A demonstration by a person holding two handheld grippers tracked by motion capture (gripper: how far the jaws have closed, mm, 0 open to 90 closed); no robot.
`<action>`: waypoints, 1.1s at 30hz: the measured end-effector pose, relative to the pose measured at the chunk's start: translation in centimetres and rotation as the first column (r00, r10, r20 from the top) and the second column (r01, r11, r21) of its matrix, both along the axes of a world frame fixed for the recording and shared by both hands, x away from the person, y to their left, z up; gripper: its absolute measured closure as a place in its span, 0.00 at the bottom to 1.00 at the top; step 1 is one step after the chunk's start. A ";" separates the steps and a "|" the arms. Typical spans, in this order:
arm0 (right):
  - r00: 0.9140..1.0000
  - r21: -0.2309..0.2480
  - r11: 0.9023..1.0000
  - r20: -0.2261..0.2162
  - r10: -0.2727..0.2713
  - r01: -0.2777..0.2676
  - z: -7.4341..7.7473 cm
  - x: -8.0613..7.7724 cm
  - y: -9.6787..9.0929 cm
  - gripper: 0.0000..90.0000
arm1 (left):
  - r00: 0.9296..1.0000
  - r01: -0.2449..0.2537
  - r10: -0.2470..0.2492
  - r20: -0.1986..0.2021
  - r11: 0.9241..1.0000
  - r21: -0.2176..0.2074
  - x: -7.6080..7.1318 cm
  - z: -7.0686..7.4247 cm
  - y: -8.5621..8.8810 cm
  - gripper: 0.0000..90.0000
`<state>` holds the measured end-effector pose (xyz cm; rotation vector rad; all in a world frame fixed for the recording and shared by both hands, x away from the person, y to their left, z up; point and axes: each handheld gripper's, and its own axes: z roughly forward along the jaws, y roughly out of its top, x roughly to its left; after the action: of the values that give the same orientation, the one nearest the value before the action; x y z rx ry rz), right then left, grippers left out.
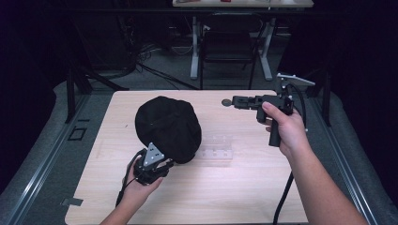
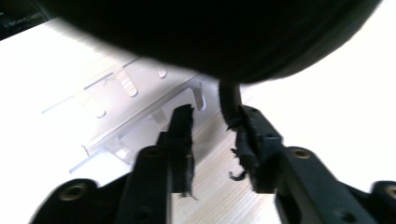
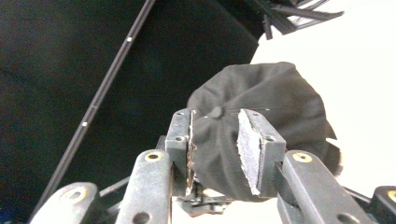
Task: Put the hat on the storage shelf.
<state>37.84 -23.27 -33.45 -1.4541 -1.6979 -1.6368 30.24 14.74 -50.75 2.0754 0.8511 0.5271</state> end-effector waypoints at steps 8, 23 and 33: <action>0.999 -0.060 0.998 0.017 -0.032 0.033 -0.5 -0.9 -1.3 0.72 | 1.000 -0.029 0.029 -0.009 0.999 -0.019 -0.5 -0.3 1.7 0.62; 0.987 -0.224 0.965 0.108 -0.117 0.139 -2.4 -3.4 -2.6 0.68 | 0.991 -0.121 0.116 -0.060 0.989 -0.083 -1.2 -0.5 5.7 0.56; 0.973 -0.377 0.910 0.210 -0.096 0.171 -4.4 -6.0 -2.0 0.65 | 0.990 -0.129 0.122 -0.071 0.985 -0.114 -1.6 -2.4 6.6 0.56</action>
<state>31.87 -25.29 -37.85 -1.6729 -2.1771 -1.6080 28.66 21.30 -53.17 1.9487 1.0313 0.4674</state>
